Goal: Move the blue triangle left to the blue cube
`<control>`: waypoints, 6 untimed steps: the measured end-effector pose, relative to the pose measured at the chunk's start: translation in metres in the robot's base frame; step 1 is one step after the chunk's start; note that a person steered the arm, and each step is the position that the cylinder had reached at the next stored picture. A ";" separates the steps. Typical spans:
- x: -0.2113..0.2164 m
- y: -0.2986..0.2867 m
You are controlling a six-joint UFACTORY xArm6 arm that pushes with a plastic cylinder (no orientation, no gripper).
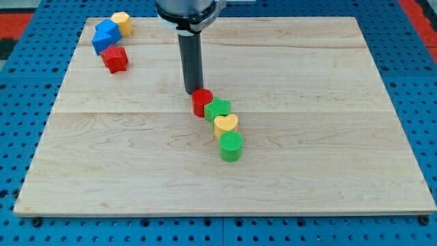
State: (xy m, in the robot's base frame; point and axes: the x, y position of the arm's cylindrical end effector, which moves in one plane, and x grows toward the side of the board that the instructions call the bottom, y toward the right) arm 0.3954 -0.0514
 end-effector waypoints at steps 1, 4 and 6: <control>0.009 -0.041; 0.005 -0.160; -0.107 -0.183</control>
